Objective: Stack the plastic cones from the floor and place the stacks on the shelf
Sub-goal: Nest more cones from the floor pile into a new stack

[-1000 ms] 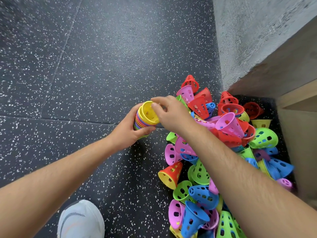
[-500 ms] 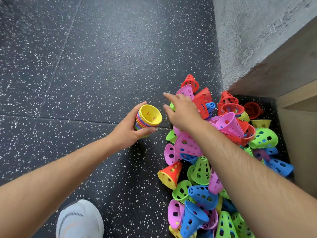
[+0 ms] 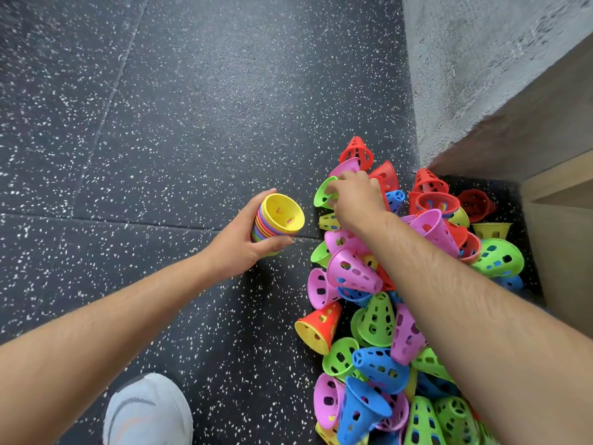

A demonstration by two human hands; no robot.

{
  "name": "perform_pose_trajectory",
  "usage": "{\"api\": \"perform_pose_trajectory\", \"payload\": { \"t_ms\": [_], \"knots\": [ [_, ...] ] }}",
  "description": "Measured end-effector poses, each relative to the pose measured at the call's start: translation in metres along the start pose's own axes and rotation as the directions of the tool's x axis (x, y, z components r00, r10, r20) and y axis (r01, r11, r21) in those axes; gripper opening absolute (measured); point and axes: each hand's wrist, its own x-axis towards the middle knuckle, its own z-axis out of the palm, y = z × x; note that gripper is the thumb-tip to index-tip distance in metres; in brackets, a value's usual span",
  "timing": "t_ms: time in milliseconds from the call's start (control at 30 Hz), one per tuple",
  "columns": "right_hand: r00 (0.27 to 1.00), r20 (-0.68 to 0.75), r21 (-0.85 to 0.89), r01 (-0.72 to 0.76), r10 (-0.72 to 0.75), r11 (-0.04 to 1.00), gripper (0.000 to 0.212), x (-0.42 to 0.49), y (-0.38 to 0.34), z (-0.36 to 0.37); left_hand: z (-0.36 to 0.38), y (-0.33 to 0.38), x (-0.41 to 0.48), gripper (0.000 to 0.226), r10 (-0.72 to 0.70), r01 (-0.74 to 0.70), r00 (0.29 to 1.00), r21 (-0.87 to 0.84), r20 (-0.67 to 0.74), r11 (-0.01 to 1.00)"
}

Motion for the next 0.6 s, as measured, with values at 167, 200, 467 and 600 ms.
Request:
{"api": "perform_pose_trajectory", "payload": {
  "t_ms": [167, 200, 467, 600],
  "knots": [
    [0.995, -0.096, 0.222, 0.058, -0.038, 0.973, 0.023, -0.004, 0.002, 0.001, 0.0, 0.002, 0.0, 0.089, -0.007, 0.006, 1.0, -0.039, -0.01, 0.999],
    [0.99, -0.133, 0.295, 0.087, -0.049, 0.951, 0.022, -0.005, 0.001, 0.0, 0.0, 0.003, -0.001, 0.089, -0.005, 0.005, 1.0, -0.042, -0.012, 0.999],
    [0.893, -0.446, 0.657, 0.28, 0.062, 0.7, 0.018, -0.036, -0.019, -0.024, 0.001, 0.008, -0.001, 0.087, 0.006, -0.007, 1.0, -0.021, -0.028, 1.0],
    [0.876, -0.474, 0.599, 0.392, -0.085, 0.699, 0.023, -0.049, -0.03, -0.02, 0.0, 0.007, 0.0, 0.09, 0.009, -0.009, 1.0, -0.011, -0.026, 1.0]
  ]
}}
